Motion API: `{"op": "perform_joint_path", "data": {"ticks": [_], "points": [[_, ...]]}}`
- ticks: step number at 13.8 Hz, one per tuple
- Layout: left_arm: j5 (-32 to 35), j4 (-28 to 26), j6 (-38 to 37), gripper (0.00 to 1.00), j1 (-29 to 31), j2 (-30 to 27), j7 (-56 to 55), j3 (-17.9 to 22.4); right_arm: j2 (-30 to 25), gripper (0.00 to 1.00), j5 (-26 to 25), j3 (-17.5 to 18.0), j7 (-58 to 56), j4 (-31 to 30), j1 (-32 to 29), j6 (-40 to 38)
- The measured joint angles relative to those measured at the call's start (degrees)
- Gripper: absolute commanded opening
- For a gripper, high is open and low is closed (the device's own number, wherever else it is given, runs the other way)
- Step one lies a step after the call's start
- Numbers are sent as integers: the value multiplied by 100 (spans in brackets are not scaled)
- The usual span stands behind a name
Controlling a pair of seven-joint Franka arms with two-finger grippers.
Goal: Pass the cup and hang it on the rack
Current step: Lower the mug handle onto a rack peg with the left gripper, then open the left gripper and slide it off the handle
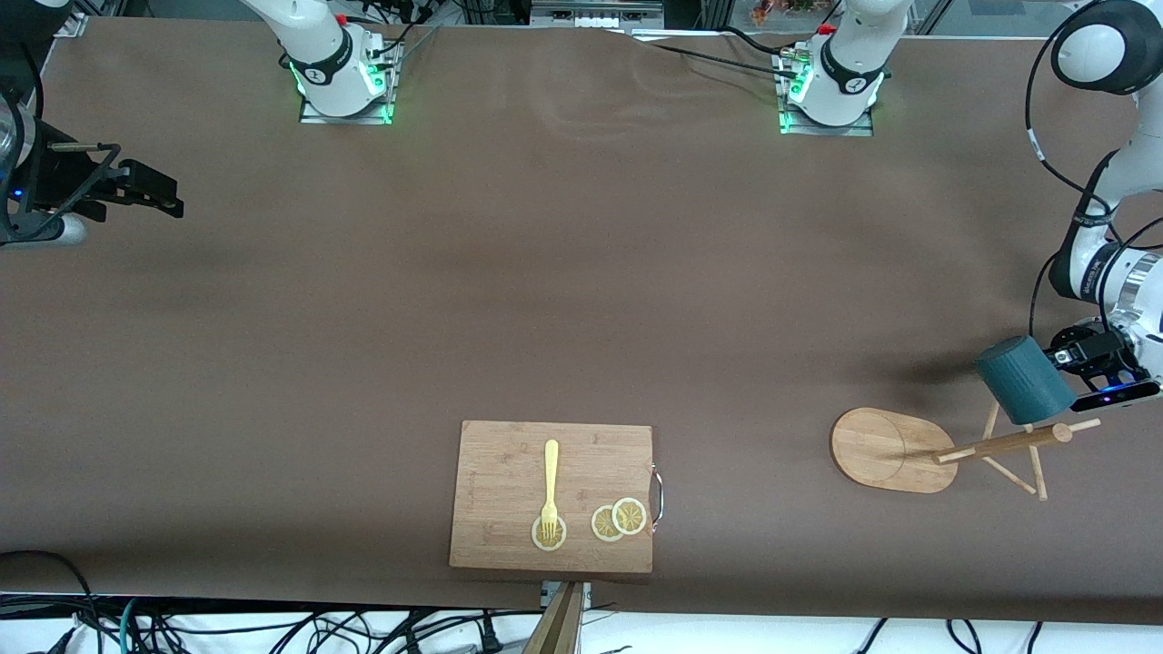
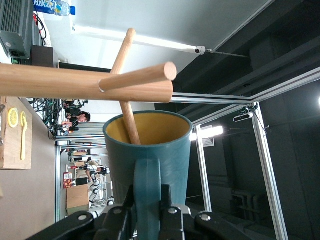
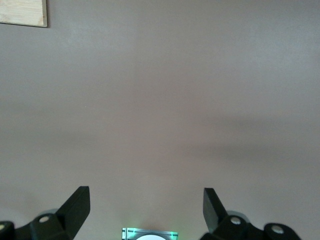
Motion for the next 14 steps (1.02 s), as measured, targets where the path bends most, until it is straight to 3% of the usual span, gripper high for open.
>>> {"op": "perform_joint_path", "data": {"ticks": [8,12,14], "points": [[254,422,-162,100,4,99,-1,262,0,100,0,0,0,0,-1,-2],[2033,1570,-192,100,-36,-20,-380,259,1,100,1,0,0,0,-1,-3],[2882,1881,-198,100,-182,-259,-782,253,1,100,1,0,0,0,-1,-3]]}}
